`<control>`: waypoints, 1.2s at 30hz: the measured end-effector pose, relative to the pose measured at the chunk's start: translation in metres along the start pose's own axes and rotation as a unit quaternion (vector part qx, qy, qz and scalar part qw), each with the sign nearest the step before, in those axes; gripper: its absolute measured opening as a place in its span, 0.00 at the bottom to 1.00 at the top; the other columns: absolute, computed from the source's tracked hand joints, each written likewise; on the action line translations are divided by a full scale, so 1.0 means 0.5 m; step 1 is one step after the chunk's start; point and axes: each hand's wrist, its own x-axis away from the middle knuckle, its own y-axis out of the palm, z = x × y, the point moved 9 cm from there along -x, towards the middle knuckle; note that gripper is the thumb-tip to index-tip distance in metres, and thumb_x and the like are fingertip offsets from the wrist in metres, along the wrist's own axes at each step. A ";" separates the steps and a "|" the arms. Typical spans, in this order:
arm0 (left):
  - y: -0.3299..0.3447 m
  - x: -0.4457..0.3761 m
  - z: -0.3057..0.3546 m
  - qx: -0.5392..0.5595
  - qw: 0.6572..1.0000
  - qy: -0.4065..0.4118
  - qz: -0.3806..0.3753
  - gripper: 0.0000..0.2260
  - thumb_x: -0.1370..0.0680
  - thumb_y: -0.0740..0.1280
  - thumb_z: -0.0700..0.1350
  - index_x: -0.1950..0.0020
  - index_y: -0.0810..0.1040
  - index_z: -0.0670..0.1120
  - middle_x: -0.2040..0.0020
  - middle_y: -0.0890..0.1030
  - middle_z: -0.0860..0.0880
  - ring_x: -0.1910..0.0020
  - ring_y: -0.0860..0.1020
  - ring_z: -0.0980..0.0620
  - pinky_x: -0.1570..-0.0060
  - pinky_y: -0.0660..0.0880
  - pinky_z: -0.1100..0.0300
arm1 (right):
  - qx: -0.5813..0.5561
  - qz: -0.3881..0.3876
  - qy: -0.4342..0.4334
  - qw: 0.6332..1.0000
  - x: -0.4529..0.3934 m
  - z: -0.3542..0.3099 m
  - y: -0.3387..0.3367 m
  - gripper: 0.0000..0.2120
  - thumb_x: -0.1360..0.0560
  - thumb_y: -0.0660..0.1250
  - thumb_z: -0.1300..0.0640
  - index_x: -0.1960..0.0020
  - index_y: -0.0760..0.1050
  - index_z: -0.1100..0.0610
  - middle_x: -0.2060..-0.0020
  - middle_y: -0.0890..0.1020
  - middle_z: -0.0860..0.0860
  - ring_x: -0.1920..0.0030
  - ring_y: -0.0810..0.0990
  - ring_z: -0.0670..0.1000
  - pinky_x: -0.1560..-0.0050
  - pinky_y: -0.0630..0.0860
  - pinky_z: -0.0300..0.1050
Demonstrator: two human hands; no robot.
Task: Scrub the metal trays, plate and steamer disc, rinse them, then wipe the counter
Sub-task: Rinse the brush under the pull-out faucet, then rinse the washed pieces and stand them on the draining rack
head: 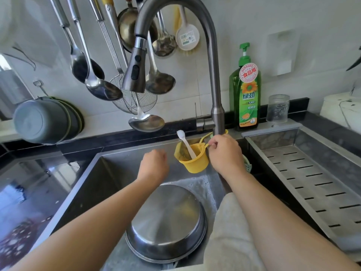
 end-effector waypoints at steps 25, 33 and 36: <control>0.088 0.199 -0.322 0.522 0.714 -0.440 -0.155 0.17 0.13 0.54 0.39 0.56 0.76 0.34 0.71 0.78 0.40 0.78 0.79 0.47 0.69 0.80 0.48 | 0.224 -0.079 -0.145 0.961 -0.036 -0.162 0.064 0.23 0.19 0.62 0.58 0.25 0.69 0.59 0.32 0.74 0.56 0.31 0.67 0.59 0.31 0.69 0.54; 0.034 0.123 -0.274 0.665 0.682 -0.299 -0.062 0.13 0.14 0.58 0.37 0.35 0.76 0.30 0.48 0.83 0.36 0.49 0.82 0.40 0.53 0.81 0.46 | 0.275 -0.111 -0.010 0.955 -0.149 -0.155 0.123 0.19 0.21 0.66 0.55 0.33 0.74 0.63 0.39 0.75 0.60 0.38 0.74 0.61 0.43 0.77 0.53; 0.030 0.124 -0.260 0.665 0.688 -0.282 -0.069 0.15 0.15 0.59 0.38 0.32 0.76 0.32 0.46 0.81 0.36 0.49 0.81 0.40 0.55 0.83 0.45 | 0.266 -0.157 -0.014 0.951 -0.144 -0.149 0.127 0.20 0.23 0.66 0.59 0.32 0.75 0.61 0.41 0.79 0.59 0.44 0.77 0.60 0.49 0.79 0.51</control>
